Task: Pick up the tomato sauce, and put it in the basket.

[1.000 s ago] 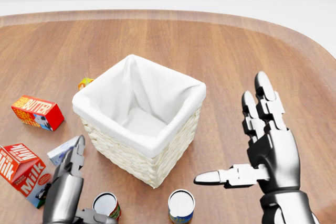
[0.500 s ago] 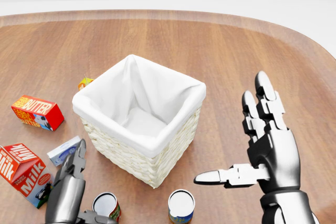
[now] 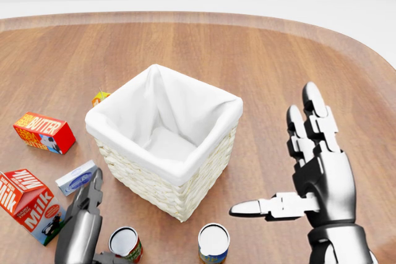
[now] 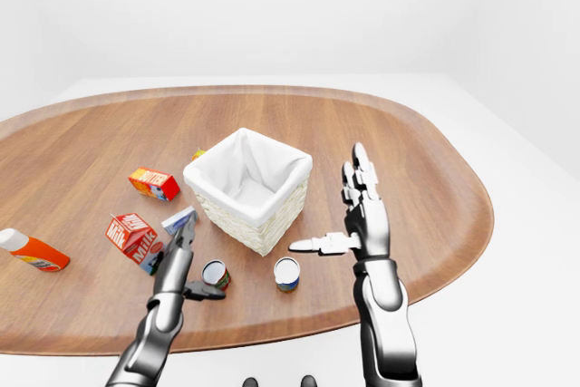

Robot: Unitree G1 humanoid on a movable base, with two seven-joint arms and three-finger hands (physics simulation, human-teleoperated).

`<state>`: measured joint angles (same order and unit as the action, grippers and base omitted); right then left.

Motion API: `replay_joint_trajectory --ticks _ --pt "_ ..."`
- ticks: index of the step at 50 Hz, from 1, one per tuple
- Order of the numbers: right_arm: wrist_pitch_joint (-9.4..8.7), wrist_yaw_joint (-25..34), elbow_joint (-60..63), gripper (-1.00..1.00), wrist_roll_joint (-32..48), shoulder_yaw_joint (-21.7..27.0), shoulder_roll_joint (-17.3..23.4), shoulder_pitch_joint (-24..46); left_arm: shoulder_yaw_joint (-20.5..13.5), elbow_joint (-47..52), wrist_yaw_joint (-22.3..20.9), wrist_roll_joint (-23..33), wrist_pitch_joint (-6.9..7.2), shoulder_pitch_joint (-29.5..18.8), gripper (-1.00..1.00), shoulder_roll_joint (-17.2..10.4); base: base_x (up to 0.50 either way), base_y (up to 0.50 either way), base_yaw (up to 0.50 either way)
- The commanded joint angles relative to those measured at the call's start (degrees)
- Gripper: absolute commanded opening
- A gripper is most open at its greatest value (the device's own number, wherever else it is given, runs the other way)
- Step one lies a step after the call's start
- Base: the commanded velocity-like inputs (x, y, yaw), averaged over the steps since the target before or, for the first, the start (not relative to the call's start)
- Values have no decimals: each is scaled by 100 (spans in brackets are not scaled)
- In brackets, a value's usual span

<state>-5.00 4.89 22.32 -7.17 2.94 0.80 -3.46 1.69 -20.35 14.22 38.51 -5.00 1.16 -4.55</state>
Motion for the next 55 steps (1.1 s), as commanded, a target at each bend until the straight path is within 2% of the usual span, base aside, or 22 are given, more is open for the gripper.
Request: replay_joint_trajectory --ticks 1,13,30,37,47,51,55 --pt "0 2 -27 100 3 -6 -3 -1 -20 37 -50 -24 0 -61 98 2 0 0 0" --pt "0 15 -104 100 -2 1 0 3 -11 -463 136 -30 0 -355 98 -23 0 0 0" --pt "0 2 -131 100 -16 16 5 48 23 -733 256 -5 0 -472 98 -23 0 0 0" --pt "0 -2 -106 100 -20 15 6 46 56 -1109 456 47 0 -581 98 -36 0 0 0" --pt "0 -6 40 100 -28 8 5 -11 72 -1029 452 89 0 -487 97 -30 0 0 0" --pt "0 -9 69 100 -33 17 4 -12 86 -1380 597 114 0 -644 98 -39 0 0 0" --pt "0 -8 93 100 -30 11 1 -24 78 -1052 456 98 0 -505 98 -20 0 0 0"
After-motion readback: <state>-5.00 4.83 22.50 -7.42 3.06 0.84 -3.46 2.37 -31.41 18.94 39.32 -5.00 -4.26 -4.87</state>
